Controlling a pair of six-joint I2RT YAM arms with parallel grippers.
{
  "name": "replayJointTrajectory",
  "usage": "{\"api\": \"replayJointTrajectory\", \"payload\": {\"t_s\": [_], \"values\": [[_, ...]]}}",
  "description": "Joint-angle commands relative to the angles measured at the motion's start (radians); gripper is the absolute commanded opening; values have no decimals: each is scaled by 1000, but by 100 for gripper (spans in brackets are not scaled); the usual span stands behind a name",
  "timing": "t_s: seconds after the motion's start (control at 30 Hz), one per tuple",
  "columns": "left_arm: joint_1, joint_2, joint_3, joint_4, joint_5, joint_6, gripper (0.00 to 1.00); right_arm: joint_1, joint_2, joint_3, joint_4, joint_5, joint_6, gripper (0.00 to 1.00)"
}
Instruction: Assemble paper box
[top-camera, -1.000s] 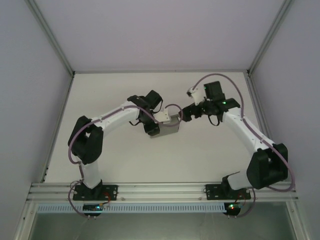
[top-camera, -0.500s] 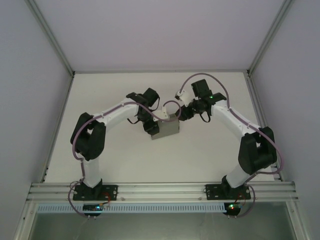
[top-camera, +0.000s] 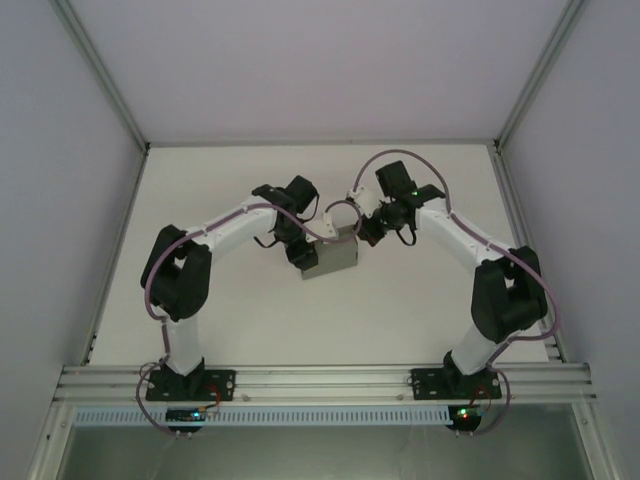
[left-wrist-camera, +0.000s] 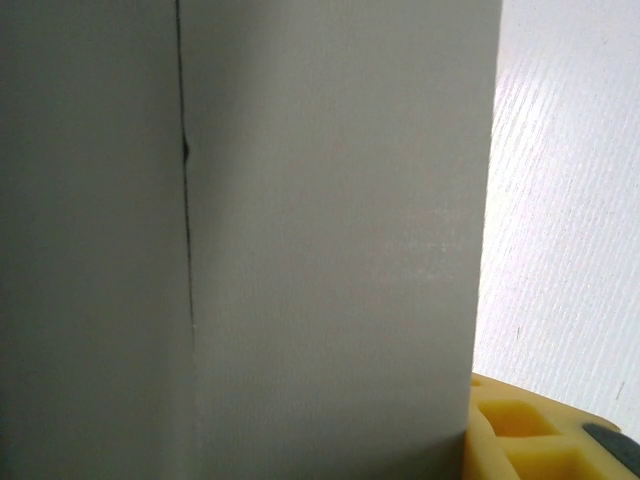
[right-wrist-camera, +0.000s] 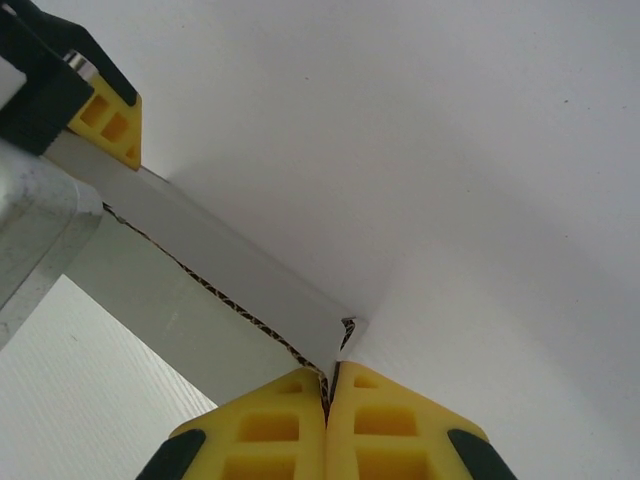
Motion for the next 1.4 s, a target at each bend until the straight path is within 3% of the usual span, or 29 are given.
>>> {"api": "replayJointTrajectory", "payload": {"t_s": [0.0,0.17,0.3,0.7,0.93,1.07,1.1,1.13,1.37], "values": [[-2,24,23,23,-24,-37,30,48,-33,10,-5,44,118,0],[-3,31,27,43,-53,-78,35,90,-108,-62,83,176,507,0],[-7,31,22,60,-58,-89,36,97,-175,-180,225,216,650,0],[-11,28,4,78,-61,-106,41,117,-245,-552,563,251,554,0],[-14,-8,10,93,-47,-120,58,153,-268,-590,610,332,561,0],[-17,-42,18,98,-45,-141,81,162,-253,-553,561,347,564,0],[-20,-59,14,102,-45,-149,96,168,-252,-542,540,357,573,0],[-21,-77,8,108,-49,-157,100,170,-250,-529,517,372,586,0],[-25,-300,-151,228,-143,-294,100,210,-206,-457,416,459,621,0]]}}
